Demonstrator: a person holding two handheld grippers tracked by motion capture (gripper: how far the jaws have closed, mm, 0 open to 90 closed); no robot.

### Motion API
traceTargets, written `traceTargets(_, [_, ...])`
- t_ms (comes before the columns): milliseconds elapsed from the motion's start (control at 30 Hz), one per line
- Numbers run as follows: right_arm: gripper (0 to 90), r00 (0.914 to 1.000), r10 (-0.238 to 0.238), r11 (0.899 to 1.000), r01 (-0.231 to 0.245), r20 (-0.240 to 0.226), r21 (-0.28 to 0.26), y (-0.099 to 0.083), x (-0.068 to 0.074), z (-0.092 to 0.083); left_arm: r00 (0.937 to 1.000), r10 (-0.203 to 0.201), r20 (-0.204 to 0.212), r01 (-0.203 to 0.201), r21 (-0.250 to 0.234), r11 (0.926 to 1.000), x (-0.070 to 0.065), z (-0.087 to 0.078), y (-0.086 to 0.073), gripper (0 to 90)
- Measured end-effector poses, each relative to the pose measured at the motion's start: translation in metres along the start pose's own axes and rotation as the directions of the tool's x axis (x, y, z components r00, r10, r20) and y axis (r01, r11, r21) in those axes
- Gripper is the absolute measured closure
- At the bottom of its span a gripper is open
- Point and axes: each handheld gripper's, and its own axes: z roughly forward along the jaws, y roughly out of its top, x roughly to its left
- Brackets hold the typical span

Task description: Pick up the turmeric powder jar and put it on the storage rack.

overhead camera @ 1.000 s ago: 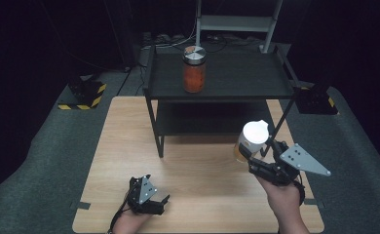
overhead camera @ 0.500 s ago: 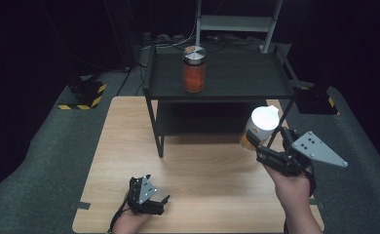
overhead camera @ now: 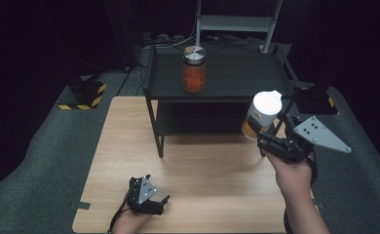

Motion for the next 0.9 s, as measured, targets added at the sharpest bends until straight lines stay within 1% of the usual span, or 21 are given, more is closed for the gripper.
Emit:
traceTargets(100, [30.4,1.0000,-0.001,1.000,0.001,0.006,-0.005,0.005,-0.002,0.004,1.0000,0.000,0.001,0.000,0.000,1.0000,0.000,0.000,0.000,1.1])
traceTargets(233, [30.4,0.9999,0.010,1.000,-0.010,0.012,-0.018,0.011,-0.004,0.010,1.0000,-0.002,0.003,0.002,-0.003,1.0000,0.001,0.000,-0.001,1.1])
traceTargets(433, [30.4,0.9995,0.003,1.000,-0.002,0.031,-0.026,0.020,-0.006,0.017,1.0000,-0.004,0.005,0.004,-0.004,1.0000,0.001,0.000,-0.001,1.1])
traceTargets(600, [30.4,0.9987,-0.005,1.000,0.007,0.051,-0.030,0.031,-0.010,0.025,0.9999,-0.007,0.008,0.007,-0.006,1.0000,0.002,-0.001,-0.001,1.1])
traceTargets(767, [30.4,0.9982,-0.005,0.999,0.007,0.059,-0.033,0.036,-0.013,0.032,0.9999,-0.005,0.009,0.005,-0.006,1.0000,0.003,-0.001,-0.001,1.1])
traceTargets(833, [30.4,0.9977,-0.011,0.999,0.013,0.067,-0.030,0.039,-0.014,0.039,0.9999,-0.007,0.010,0.007,-0.008,0.9999,0.002,-0.001,-0.001,1.1])
traceTargets(900, [30.4,0.9976,-0.010,0.999,0.012,0.068,-0.030,0.040,-0.014,0.041,0.9999,-0.007,0.010,0.007,-0.008,0.9999,0.002,-0.001,-0.002,1.1])
